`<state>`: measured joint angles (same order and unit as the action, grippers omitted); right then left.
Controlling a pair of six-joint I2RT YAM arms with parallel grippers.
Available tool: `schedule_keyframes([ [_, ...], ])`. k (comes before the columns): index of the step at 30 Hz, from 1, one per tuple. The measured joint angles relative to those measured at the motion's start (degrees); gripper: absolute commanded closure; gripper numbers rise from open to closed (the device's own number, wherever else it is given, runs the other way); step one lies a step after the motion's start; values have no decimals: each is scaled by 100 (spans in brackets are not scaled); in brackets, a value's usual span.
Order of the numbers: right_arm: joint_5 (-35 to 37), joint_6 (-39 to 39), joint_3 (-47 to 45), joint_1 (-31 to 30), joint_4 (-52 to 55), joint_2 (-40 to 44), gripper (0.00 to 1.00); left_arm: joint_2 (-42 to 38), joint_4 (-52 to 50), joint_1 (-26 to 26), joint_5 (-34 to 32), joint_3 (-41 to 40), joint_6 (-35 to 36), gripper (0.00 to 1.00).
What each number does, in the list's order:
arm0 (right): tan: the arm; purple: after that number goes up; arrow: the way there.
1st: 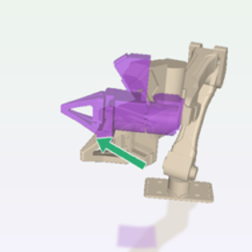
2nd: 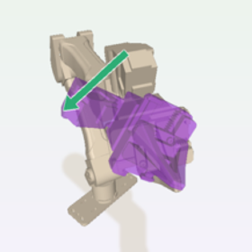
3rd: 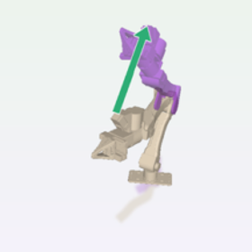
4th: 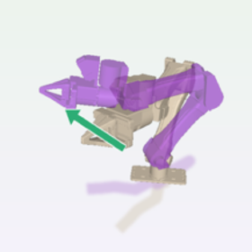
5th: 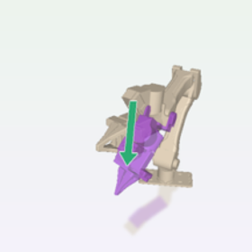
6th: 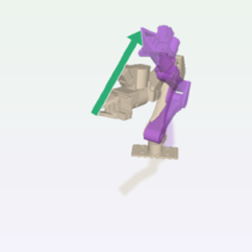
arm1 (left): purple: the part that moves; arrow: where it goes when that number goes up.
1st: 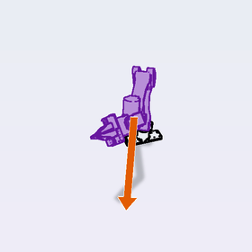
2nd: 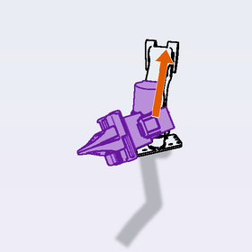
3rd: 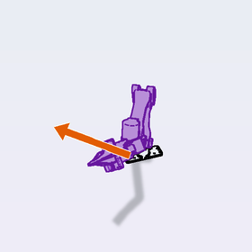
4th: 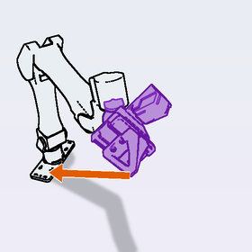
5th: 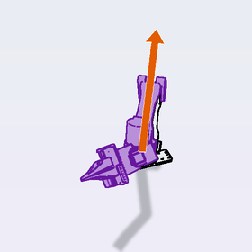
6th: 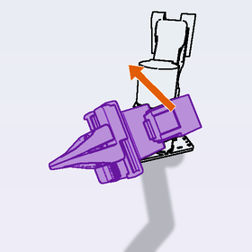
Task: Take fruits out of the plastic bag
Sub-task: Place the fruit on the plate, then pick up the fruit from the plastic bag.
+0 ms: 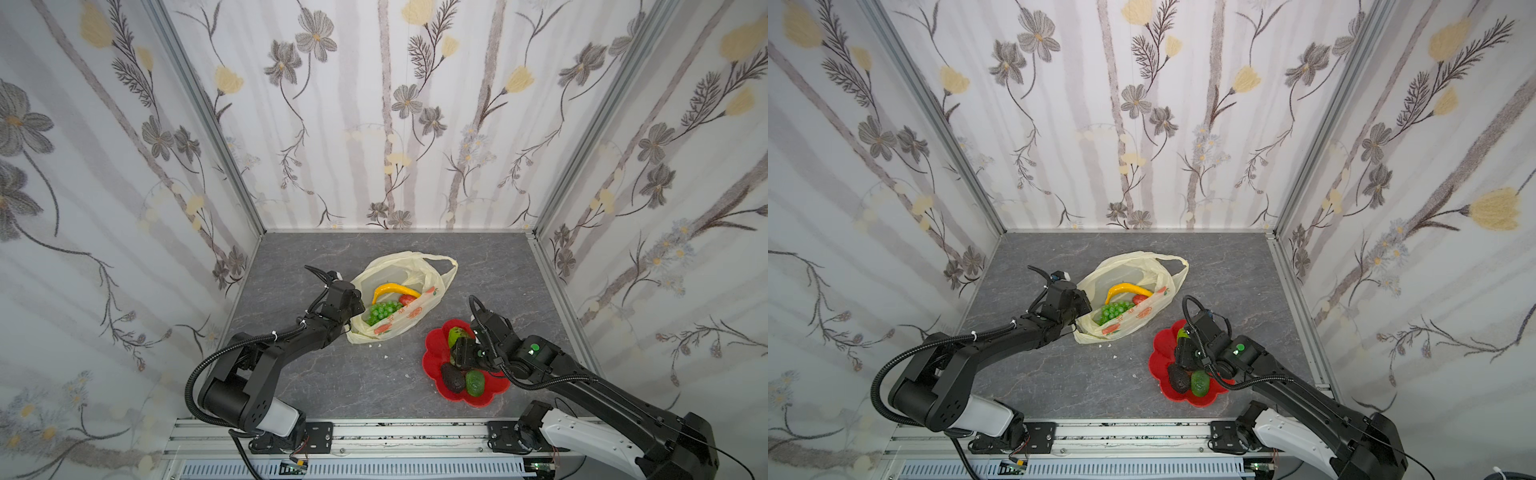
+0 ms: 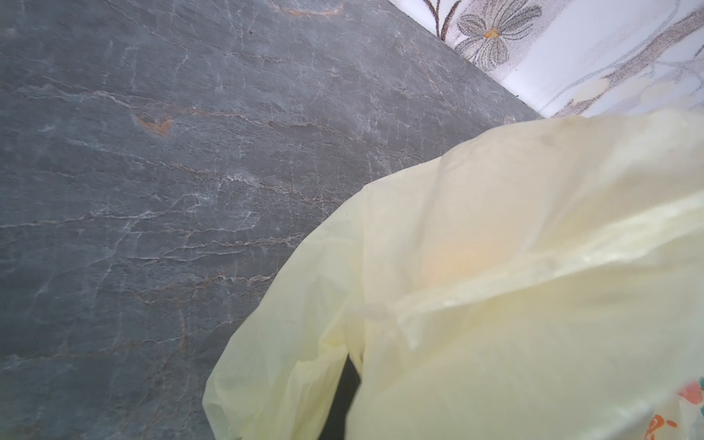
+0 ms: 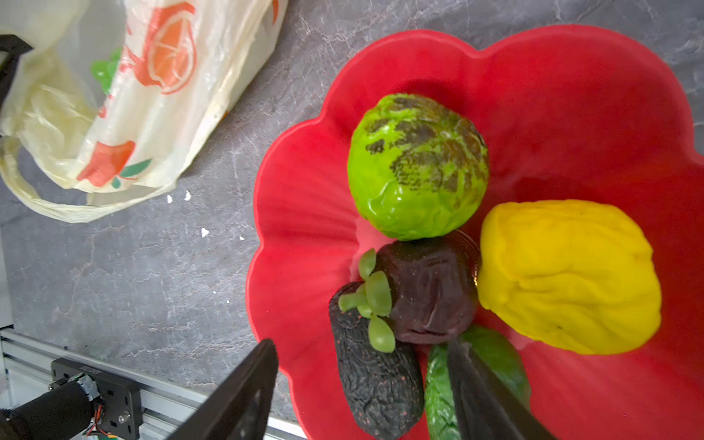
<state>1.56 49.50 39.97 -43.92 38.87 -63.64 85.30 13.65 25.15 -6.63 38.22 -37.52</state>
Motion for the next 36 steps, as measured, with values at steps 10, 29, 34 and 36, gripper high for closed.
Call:
schedule_keyframes([
  [10,175,-450,1622,-221,-284,-1143,30,-116,-22,361,11,101,116,100],
  [29,190,-1215,4002,-293,-1427,-4782,35,-234,-103,1043,-579,-192,326,100],
  [34,160,-1248,4153,-26,-1639,-5202,36,-208,-103,1106,-625,-192,326,100],
  [36,131,-1250,4142,2,-1631,-5296,36,-195,-107,1108,-625,-192,326,100],
])
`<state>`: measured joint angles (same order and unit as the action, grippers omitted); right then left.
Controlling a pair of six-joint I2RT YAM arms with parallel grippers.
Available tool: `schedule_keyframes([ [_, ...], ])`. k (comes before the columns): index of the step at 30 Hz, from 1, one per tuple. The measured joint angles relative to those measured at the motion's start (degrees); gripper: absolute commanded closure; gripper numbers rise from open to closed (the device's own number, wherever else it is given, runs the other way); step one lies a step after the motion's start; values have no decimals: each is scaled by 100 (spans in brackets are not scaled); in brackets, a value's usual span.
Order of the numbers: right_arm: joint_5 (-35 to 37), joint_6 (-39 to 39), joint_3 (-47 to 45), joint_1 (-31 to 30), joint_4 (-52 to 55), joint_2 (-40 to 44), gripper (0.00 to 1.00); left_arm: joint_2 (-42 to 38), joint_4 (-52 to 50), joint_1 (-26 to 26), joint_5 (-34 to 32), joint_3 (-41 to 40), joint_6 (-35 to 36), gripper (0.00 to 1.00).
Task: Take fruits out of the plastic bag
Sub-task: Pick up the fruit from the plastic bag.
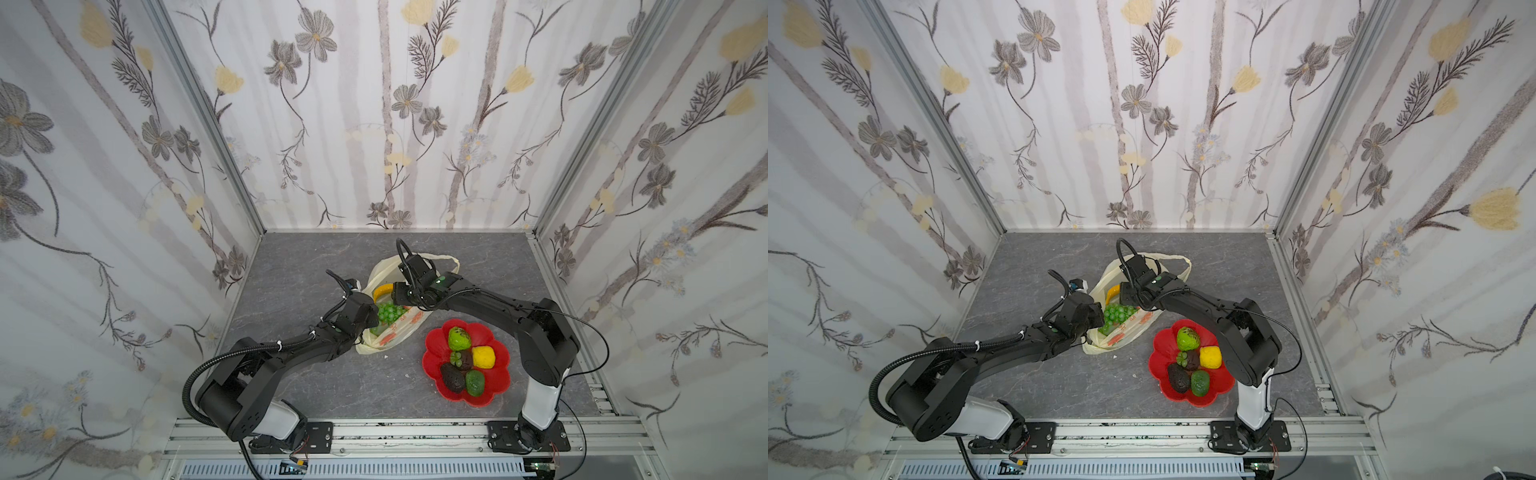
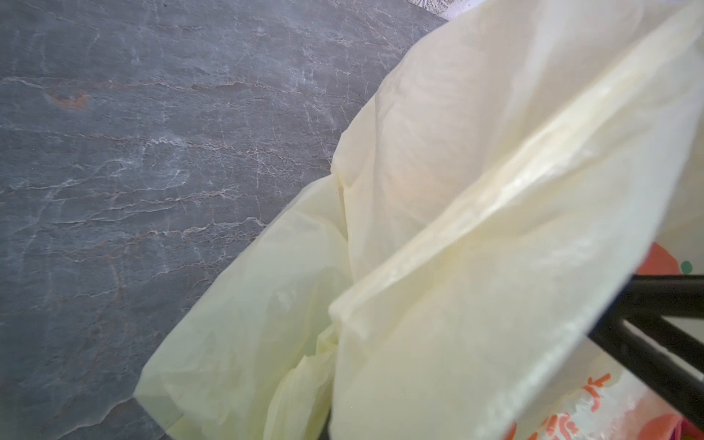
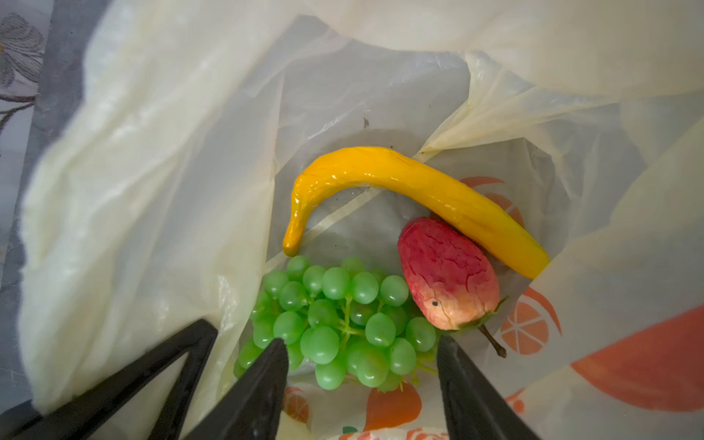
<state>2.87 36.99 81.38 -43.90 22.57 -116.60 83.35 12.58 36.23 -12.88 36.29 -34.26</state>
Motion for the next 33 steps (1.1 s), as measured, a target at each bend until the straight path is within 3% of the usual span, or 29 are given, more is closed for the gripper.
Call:
schedule_keyframes([
  [13,-258,55,-850,393,-258,175,35,50,2,-44,-37,0,-26,100],
  [33,-723,522,-1014,675,-868,87,37,28,87,-155,111,-105,-92,100],
])
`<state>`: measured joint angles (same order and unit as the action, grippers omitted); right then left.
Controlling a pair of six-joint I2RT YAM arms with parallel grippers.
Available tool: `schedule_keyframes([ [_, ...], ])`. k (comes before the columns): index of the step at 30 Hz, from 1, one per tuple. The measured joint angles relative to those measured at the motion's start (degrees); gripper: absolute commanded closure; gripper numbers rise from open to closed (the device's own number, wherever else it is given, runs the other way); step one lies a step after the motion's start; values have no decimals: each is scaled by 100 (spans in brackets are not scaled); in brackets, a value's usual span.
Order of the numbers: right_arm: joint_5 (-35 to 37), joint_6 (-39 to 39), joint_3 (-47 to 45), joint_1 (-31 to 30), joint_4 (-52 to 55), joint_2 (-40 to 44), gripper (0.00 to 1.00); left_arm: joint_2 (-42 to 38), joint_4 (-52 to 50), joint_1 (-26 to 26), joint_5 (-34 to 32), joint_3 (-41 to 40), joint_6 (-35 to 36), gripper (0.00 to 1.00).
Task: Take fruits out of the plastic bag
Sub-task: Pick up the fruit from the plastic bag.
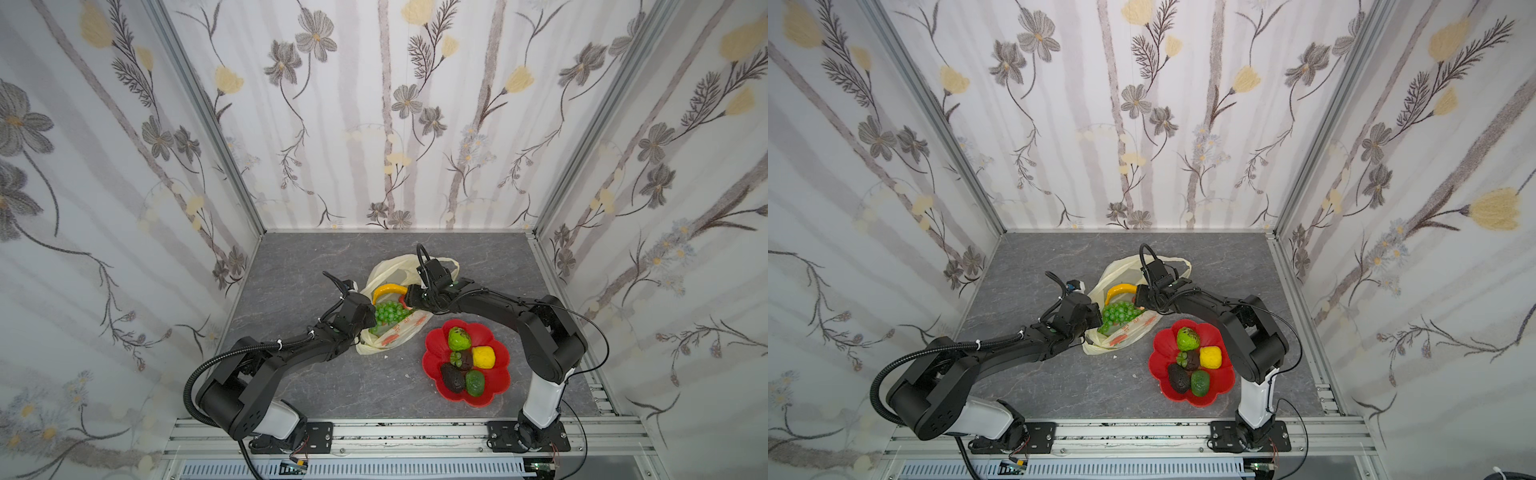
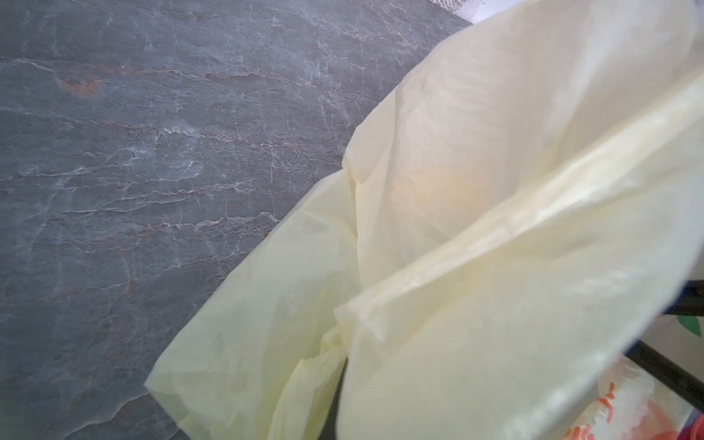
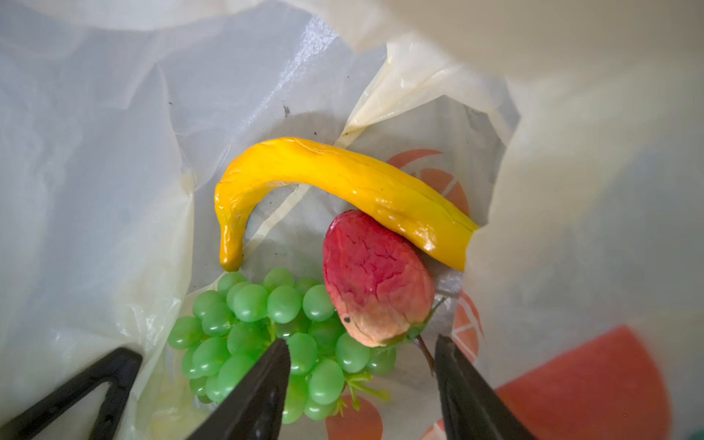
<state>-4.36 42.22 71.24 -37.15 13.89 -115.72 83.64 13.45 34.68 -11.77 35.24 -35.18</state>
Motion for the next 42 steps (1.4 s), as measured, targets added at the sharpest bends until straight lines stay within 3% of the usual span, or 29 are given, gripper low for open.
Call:
schedule_keyframes([
  [8,146,37,33,-7,59,-216,28,52,13,11,39,0,-63,100],
  [20,251,11,507,-2,118,-750,29,35,33,15,107,-26,-85,100],
  [33,448,-142,881,-28,234,-1008,43,37,46,26,129,-35,-101,100],
  [42,632,-258,929,-105,417,-828,44,127,90,26,136,-35,-105,100],
])
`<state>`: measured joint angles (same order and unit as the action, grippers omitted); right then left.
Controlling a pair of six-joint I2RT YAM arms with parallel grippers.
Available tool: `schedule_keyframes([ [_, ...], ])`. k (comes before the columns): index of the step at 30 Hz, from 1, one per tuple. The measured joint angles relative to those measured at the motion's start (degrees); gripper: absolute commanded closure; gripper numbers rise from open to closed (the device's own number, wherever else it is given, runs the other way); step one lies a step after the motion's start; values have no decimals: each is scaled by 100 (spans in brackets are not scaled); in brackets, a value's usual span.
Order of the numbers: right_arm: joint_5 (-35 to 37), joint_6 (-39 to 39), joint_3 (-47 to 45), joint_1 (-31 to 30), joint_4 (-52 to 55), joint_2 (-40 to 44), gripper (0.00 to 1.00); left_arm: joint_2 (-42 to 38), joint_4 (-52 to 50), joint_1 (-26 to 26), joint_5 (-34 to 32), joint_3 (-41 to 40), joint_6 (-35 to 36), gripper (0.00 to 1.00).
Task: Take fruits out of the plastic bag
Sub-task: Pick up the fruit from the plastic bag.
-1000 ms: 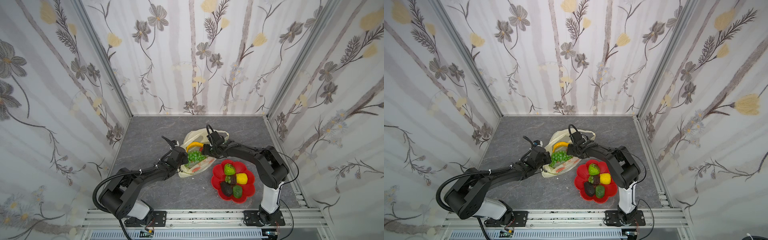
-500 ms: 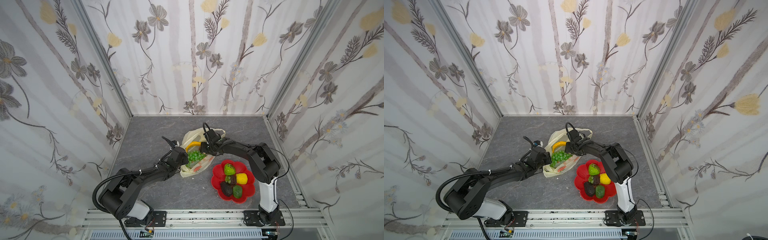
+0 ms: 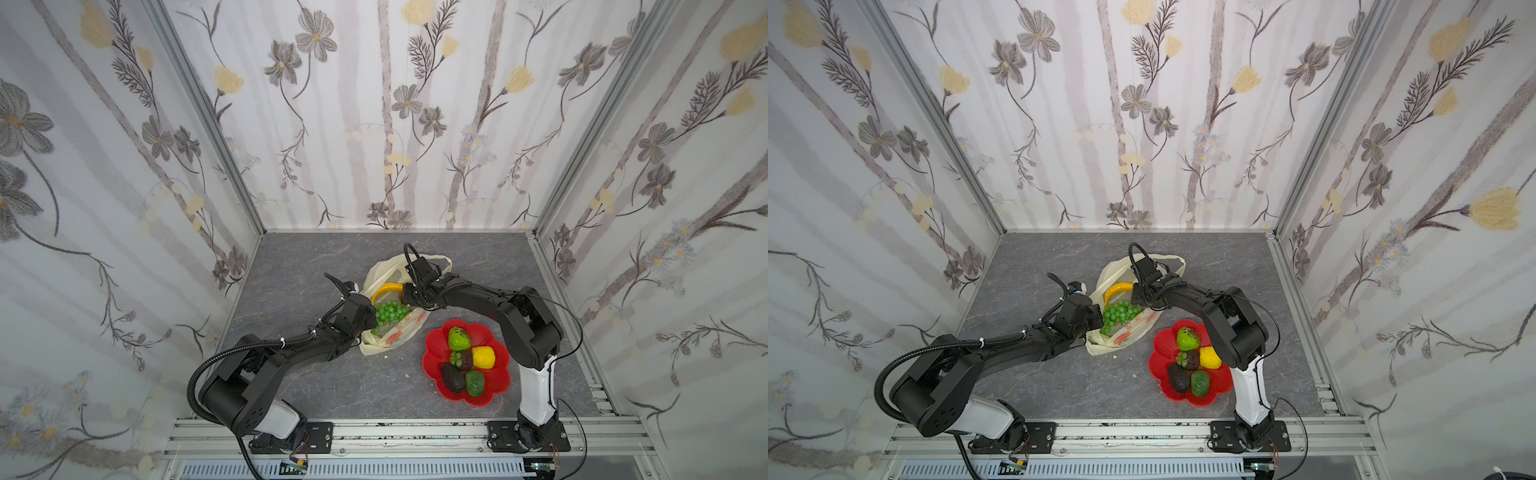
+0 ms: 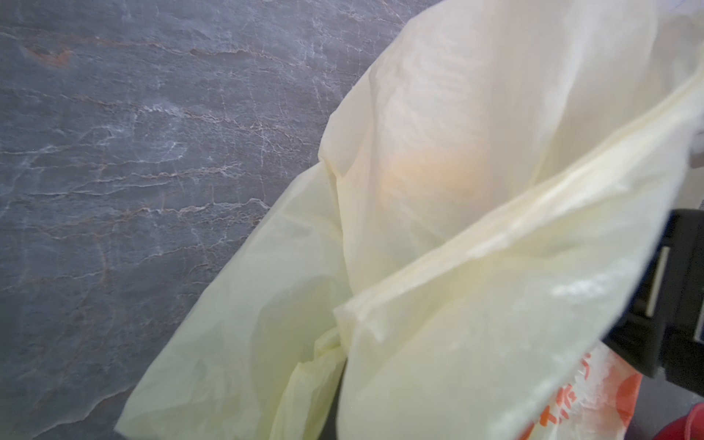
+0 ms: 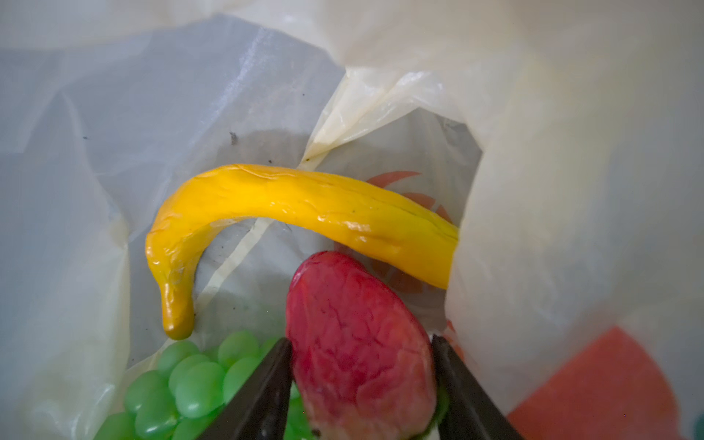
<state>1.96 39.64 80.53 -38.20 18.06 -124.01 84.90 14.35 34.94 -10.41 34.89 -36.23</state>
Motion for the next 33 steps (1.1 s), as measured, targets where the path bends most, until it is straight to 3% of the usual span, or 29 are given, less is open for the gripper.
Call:
schedule_keyframes([
  [15,144,-275,216,-186,308,455,44,59,11,11,13,13,2,100],
  [33,417,-629,-1482,-236,1974,3228,45,94,13,4,-28,61,26,100],
])
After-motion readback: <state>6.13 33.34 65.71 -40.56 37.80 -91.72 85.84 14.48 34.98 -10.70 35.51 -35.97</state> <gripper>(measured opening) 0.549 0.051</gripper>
